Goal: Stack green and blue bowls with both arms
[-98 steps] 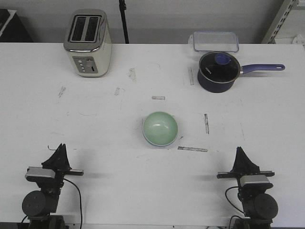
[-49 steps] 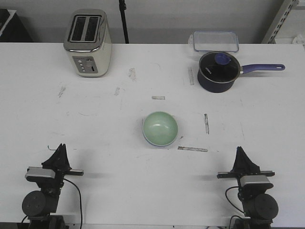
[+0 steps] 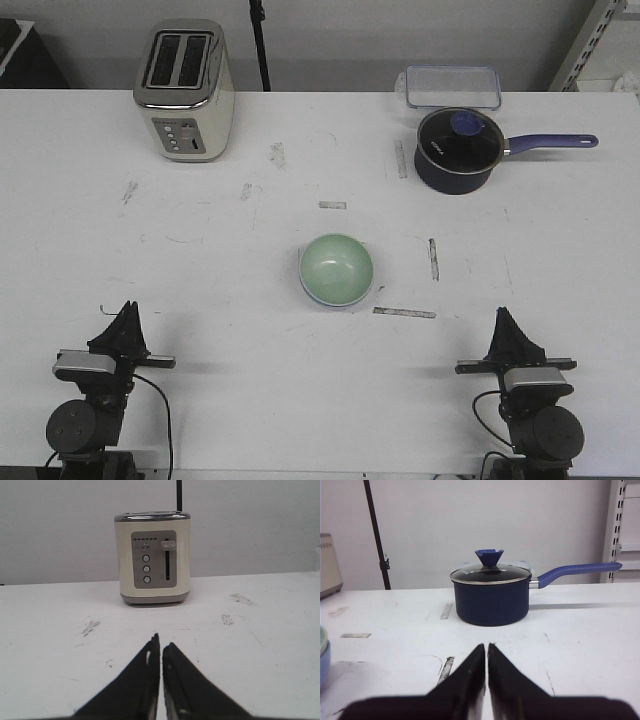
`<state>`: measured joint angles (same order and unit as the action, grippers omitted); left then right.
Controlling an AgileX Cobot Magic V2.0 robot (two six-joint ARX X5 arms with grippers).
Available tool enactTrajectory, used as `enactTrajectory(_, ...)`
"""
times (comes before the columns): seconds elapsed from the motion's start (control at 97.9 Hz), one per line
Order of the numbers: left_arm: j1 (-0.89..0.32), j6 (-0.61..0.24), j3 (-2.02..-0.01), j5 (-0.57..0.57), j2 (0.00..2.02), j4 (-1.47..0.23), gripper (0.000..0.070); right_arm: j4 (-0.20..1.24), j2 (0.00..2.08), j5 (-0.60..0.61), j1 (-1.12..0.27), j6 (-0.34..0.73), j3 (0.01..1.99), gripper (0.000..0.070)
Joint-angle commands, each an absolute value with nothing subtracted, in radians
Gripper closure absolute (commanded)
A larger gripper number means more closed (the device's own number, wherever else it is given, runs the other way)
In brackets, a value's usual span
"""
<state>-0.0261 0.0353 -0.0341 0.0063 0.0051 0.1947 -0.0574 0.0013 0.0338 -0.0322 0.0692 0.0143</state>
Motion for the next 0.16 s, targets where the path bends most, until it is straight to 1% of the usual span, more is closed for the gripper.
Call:
enactTrajectory(0.0, -0.025, 0.037, -0.012, 0.01, 0.003, 0.21, 0.0698, -0.07, 0.001, 0.035, -0.032, 0.081, 0.013, 0.0697)
enactTrajectory(0.153, -0.025, 0.037, -0.012, 0.01, 0.003, 0.21, 0.0698, -0.07, 0.001, 0.035, -0.033, 0.081, 0.013, 0.0697)
